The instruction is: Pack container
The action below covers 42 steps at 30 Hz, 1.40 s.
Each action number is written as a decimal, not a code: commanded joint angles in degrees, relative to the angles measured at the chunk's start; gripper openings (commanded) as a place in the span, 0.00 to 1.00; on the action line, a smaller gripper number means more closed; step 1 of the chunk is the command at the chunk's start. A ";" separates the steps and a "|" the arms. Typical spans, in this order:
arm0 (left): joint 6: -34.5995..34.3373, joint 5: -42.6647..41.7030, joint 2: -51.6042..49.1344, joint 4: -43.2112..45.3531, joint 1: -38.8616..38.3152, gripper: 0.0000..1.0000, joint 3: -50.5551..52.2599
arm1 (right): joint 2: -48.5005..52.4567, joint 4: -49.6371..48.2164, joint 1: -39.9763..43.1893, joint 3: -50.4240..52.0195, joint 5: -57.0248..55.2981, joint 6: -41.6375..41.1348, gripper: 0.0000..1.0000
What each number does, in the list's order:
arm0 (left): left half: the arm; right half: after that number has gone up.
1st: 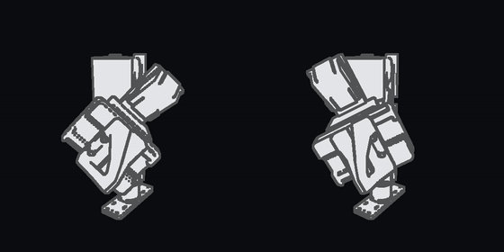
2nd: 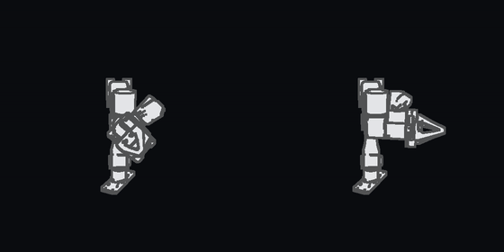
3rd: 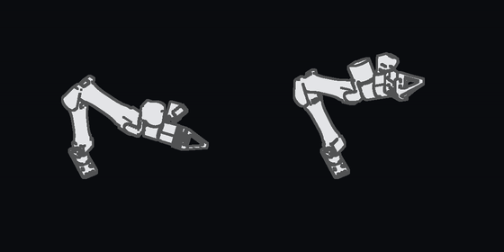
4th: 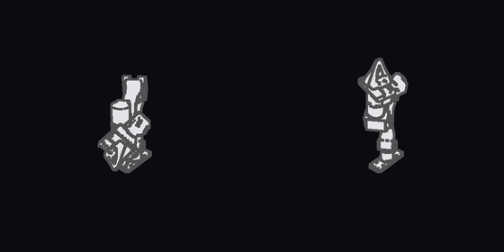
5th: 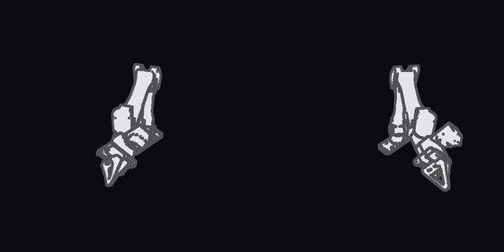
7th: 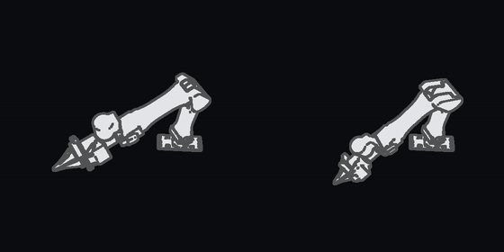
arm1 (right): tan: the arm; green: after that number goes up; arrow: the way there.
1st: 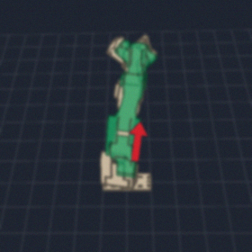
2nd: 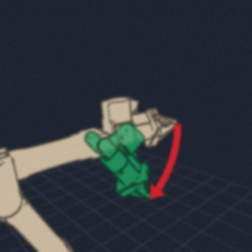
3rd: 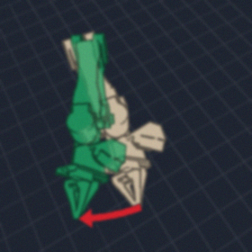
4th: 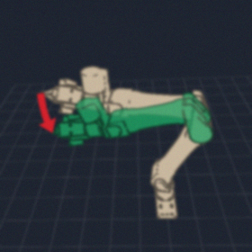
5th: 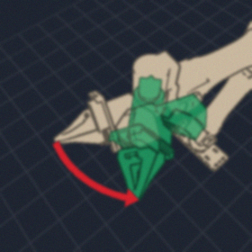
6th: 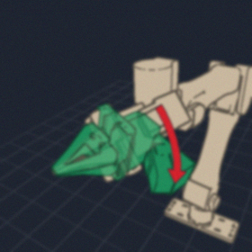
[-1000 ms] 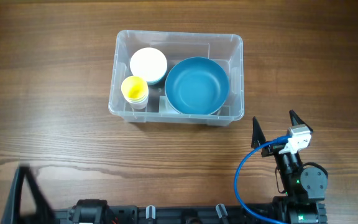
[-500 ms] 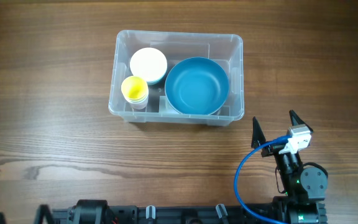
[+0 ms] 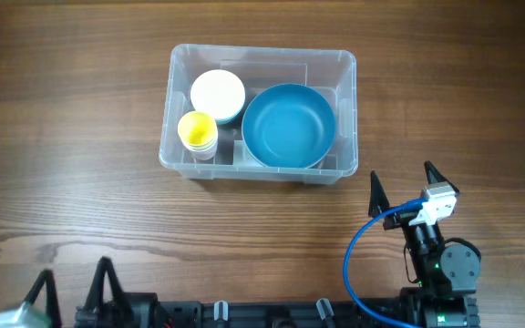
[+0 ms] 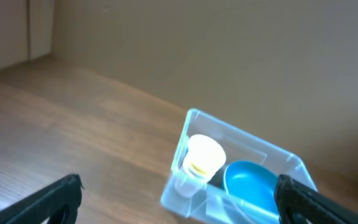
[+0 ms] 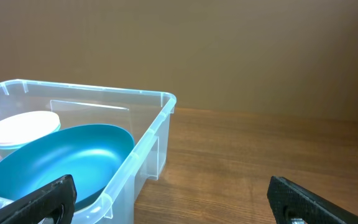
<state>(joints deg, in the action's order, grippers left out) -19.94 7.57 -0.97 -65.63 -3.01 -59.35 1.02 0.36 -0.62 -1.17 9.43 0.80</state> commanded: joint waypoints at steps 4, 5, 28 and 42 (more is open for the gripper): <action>-0.28 -4.85 0.72 16.59 0.39 1.00 13.79 | -0.81 -0.13 -0.26 0.37 0.96 0.68 1.00; -0.26 -5.49 0.72 20.09 0.39 1.00 16.13 | -0.81 -0.13 -0.26 0.37 0.96 0.68 1.00; 0.22 -9.92 0.76 57.92 0.72 1.00 55.80 | -0.81 -0.13 -0.26 0.37 0.96 0.68 1.00; 14.05 -10.91 0.79 58.58 2.54 1.00 57.53 | -0.81 -0.13 -0.26 0.37 0.96 0.68 1.00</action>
<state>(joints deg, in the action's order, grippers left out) -13.69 -1.69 -0.80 -7.44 -0.78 -2.35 0.89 0.38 -0.62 -1.15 9.43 0.80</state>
